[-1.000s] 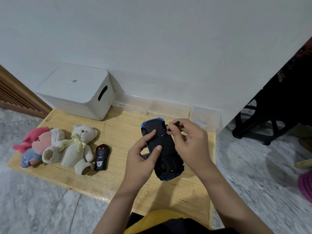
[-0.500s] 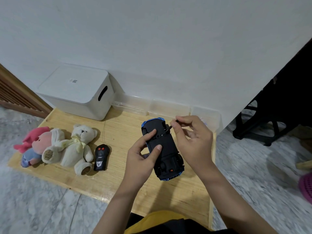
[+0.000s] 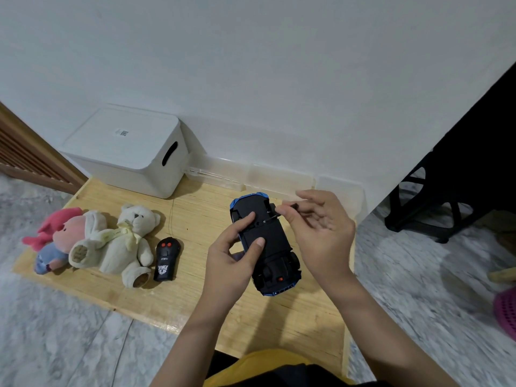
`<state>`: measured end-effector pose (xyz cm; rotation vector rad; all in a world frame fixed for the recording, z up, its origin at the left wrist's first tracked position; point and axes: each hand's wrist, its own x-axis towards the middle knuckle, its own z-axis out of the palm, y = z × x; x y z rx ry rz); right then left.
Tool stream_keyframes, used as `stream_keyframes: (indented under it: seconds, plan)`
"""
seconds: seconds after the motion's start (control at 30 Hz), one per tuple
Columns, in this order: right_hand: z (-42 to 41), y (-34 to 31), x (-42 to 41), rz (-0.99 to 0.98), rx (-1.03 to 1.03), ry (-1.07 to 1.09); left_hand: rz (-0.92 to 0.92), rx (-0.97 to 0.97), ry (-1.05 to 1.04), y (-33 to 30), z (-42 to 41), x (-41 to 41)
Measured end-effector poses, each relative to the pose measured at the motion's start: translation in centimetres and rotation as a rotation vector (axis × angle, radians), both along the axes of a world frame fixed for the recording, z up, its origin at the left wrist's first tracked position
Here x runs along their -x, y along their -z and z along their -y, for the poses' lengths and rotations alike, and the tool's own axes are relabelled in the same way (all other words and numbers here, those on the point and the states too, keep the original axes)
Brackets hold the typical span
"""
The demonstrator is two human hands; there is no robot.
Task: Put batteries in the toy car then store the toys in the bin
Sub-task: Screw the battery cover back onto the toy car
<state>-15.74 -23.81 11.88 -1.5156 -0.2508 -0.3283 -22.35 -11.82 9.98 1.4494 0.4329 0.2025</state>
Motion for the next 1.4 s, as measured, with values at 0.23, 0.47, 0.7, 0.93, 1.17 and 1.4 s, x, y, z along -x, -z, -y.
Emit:
stream_keyframes:
  seconds: [0.23, 0.47, 0.7, 0.93, 1.17, 1.4]
  plan:
    - [0.2, 0.6, -0.2, 0.105, 0.107, -0.031, 0.005, -0.009, 0.014, -0.1, 0.3, 0.3]
    - [-0.6, 0.2, 0.6, 0.105, 0.082, -0.113, 0.026, -0.043, 0.063, -0.3, 1.2, 0.4]
    - [-0.1, -0.1, 0.0, 0.091, 0.003, -0.033, 0.027, 0.014, 0.042, -0.5, 1.6, 0.7]
    - [0.6, 0.0, 0.3, 0.022, -0.084, -0.075, 0.027, 0.031, 0.015, -0.5, 1.1, 0.8]
    - [0.6, -0.2, 0.3, 0.047, -0.027, -0.061, 0.019, 0.032, 0.021, -0.3, 1.1, 0.9]
    - [0.6, 0.4, 0.6, 0.098, -0.018, -0.026, 0.037, 0.044, 0.02, -0.6, 1.0, 0.8]
